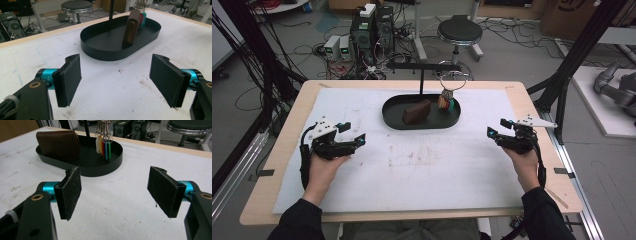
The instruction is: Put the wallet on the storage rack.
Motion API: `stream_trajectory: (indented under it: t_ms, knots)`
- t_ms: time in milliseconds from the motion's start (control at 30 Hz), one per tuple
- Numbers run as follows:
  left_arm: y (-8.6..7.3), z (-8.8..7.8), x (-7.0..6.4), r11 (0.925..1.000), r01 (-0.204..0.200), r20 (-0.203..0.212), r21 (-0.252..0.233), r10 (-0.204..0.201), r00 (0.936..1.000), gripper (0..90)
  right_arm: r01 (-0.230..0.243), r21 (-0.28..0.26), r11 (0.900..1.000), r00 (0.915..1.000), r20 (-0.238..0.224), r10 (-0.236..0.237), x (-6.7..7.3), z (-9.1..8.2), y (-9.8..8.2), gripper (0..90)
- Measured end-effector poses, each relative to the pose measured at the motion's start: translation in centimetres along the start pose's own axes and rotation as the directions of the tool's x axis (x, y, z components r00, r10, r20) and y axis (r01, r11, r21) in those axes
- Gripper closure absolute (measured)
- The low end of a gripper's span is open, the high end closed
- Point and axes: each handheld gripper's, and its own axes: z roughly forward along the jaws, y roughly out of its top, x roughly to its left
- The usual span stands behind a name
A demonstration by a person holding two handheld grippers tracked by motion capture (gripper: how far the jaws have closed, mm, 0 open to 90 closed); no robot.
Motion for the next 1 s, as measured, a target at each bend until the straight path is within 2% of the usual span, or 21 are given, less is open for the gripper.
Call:
stream_trajectory:
  t_ms: [400,1000]
  knots:
    - [-0.1,-0.17,0.24,1.0,0.003,-0.022,-0.002,-0.003,0.9998,25.4,0.003,0.011,1.0,1.0,0.002,-0.003,-0.07,0.16,-0.11,27.8]
    - [-0.33,-0.09,0.55,1.0,0.01,-0.034,0.001,-0.01,0.9994,25.4,-0.005,0.011,1.0,1.0,0.006,0.005,-0.22,0.1,-0.14,27.1]
